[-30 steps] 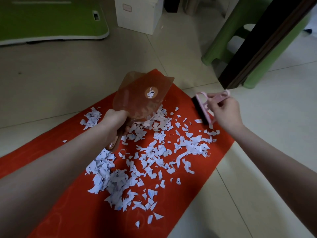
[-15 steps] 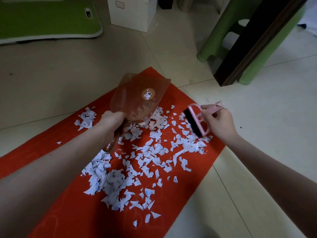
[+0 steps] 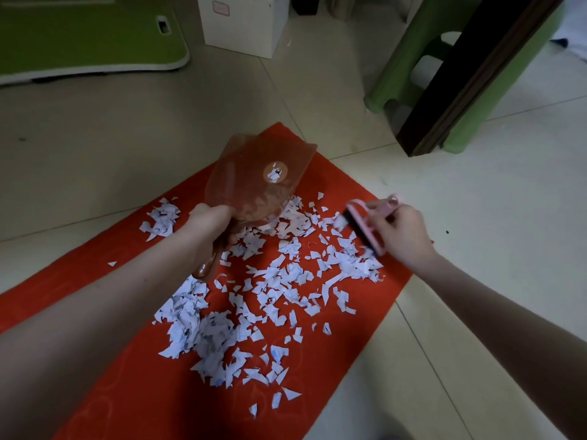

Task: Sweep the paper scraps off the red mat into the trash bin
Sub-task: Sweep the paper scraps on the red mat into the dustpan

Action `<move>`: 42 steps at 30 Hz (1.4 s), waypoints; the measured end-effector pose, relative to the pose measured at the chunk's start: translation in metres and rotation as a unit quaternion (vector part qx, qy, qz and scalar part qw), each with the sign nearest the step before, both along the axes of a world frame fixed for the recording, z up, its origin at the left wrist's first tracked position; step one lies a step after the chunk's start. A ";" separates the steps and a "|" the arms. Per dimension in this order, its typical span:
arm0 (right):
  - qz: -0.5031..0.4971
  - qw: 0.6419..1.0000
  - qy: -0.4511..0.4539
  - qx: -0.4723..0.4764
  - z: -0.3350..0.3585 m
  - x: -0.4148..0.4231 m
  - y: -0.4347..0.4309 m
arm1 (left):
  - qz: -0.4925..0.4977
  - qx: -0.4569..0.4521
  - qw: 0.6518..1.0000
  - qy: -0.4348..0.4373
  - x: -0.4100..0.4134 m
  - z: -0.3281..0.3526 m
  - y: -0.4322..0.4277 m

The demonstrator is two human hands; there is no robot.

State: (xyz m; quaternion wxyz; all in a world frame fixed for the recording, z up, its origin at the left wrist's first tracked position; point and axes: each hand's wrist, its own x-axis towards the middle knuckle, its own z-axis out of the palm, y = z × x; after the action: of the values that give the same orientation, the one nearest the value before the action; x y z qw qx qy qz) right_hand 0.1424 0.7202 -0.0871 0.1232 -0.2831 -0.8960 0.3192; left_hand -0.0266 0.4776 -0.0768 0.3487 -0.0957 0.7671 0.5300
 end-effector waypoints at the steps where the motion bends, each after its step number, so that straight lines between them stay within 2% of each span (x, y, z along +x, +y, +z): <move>1: 0.007 0.999 0.018 -0.029 0.005 -0.003 -0.007 | 0.000 -0.002 1.000 -0.001 0.000 -0.001 0.001; 3: 0.003 0.997 0.061 -0.047 0.018 -0.009 -0.009 | -0.003 -0.003 1.000 -0.003 0.001 -0.001 0.002; 6: -0.033 0.995 0.091 -0.019 0.028 -0.009 0.008 | -0.008 0.003 1.000 -0.003 0.002 0.003 0.002; 11: -0.086 0.993 -0.020 0.084 0.013 0.012 0.028 | -0.006 0.003 1.000 0.001 0.001 0.008 0.000; 16: -0.073 0.986 -0.108 0.107 0.000 0.026 0.008 | -0.008 -0.004 1.000 0.001 0.002 0.008 0.000; 18: -0.034 0.990 -0.102 0.088 -0.001 0.022 -0.012 | -0.011 -0.006 1.000 -0.001 0.002 0.007 0.000; 21: 0.022 0.998 -0.054 0.001 0.008 0.011 -0.044 | -0.011 -0.007 1.000 -0.006 0.002 0.008 0.001; 25: -0.003 0.999 0.032 -0.037 0.037 -0.002 -0.044 | -0.014 -0.002 1.000 -0.002 0.001 0.013 0.001; 31: -0.078 0.989 -0.090 0.091 0.028 0.017 -0.022 | -0.004 -0.001 1.000 0.005 0.000 0.018 -0.003; 34: -0.073 0.993 -0.080 0.048 0.009 0.023 -0.021 | 0.000 -0.001 1.000 0.008 -0.001 0.019 -0.005; 38: -0.015 0.998 -0.059 -0.026 0.001 0.024 -0.050 | -0.004 -0.010 1.000 0.009 0.002 0.019 -0.004; 40: 0.006 0.995 -0.024 -0.095 0.006 0.020 -0.067 | -0.004 -0.016 1.000 0.010 0.002 0.020 -0.004; 42: 0.007 0.992 0.031 -0.125 0.019 0.013 -0.070 | -0.001 -0.017 1.000 0.007 0.003 0.020 -0.003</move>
State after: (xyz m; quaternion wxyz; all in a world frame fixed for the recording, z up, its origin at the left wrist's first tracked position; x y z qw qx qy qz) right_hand 0.1553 0.6497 -0.0680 0.1120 -0.2798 -0.8470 0.4379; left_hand -0.0237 0.4743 -0.0564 0.3426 -0.0971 0.7783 0.5171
